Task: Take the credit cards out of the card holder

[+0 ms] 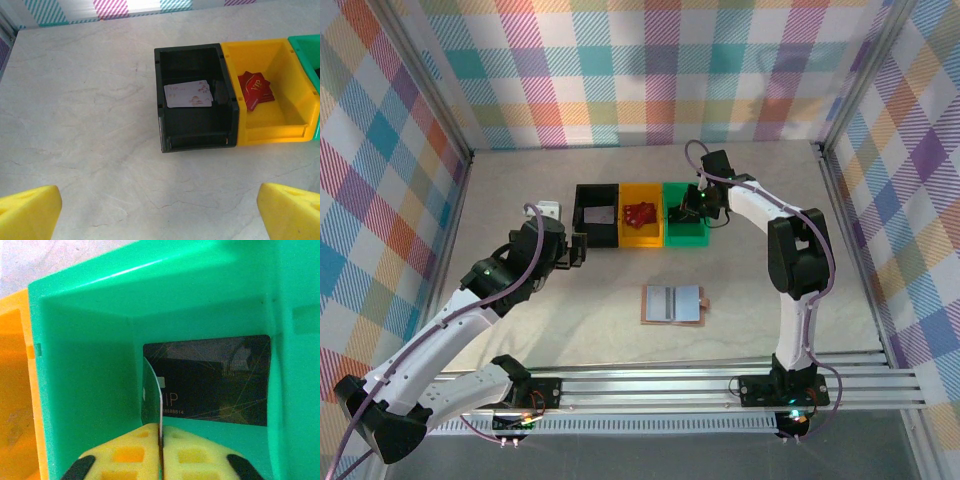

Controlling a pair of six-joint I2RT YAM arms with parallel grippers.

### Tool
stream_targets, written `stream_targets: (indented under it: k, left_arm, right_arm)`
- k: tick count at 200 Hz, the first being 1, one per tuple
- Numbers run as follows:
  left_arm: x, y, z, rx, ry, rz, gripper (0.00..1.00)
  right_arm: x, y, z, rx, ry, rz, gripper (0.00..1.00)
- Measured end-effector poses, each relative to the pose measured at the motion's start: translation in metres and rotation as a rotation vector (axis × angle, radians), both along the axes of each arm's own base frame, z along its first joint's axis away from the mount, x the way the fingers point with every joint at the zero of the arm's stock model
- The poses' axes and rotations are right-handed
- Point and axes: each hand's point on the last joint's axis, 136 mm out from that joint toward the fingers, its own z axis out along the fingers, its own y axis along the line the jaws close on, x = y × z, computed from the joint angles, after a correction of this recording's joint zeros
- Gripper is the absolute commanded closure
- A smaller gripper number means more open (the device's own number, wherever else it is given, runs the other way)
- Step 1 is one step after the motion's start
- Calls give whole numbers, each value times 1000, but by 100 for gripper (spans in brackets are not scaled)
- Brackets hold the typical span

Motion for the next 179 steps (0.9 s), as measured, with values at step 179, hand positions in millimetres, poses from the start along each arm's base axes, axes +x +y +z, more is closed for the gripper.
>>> stream_targets:
  k: [179]
  left_arm:
    - [1,0,-1,3,4,0,0]
  right_arm:
    - [3,-12,15,-78,-14,8,70]
